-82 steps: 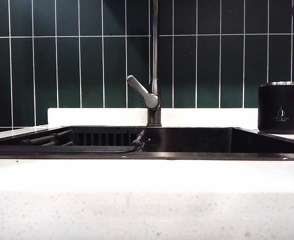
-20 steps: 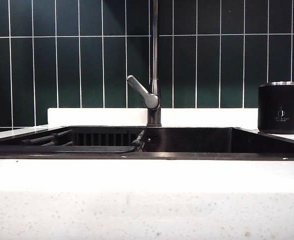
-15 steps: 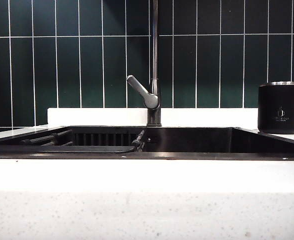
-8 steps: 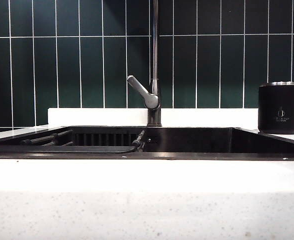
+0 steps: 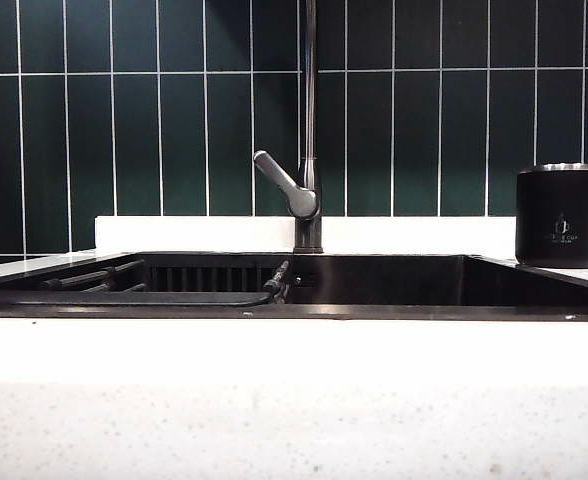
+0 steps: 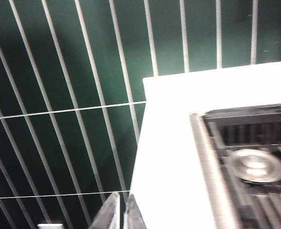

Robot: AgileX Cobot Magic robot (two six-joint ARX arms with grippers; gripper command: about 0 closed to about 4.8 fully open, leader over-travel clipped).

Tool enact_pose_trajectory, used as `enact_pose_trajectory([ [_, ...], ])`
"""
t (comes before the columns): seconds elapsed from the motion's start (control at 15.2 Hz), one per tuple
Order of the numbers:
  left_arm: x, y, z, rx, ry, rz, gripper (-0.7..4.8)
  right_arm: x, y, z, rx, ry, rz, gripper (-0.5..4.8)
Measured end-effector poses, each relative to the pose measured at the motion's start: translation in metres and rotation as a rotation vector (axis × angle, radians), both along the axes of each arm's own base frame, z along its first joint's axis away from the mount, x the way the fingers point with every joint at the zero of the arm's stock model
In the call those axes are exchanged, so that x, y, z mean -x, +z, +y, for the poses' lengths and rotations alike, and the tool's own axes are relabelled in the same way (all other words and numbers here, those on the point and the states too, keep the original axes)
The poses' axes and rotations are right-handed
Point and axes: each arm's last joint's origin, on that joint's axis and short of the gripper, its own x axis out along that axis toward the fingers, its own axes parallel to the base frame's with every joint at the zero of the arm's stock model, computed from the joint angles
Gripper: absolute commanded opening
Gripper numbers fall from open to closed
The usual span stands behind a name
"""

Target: Pick up the mug next to the sink, go to the faucet to get some water, pour the water into the sink, and finally put the mug back to its place.

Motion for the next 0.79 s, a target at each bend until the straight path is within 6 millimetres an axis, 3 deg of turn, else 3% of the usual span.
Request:
enact_pose_trajectory([
  [0.2,0.0,0.0,0.013,0.01,-0.041,-0.002,0.22,-0.001,-0.013,-0.001,0.031,-0.009,0.136,0.72],
  [0.33,-0.001,-0.001,0.013,0.015,-0.045,0.007,0.22,-0.001,-0.025,-0.012,0.041,-0.116,0.255,0.72],
  [0.53,-0.001,-0.003,0.013,0.018,-0.041,0.027,0.22,0.0,-0.029,-0.023,0.032,-0.223,0.301,0.72],
  [0.79,-0.001,-0.003,0.013,0.018,-0.041,0.028,0.22,0.0,-0.029,-0.024,0.03,-0.239,0.301,0.72],
])
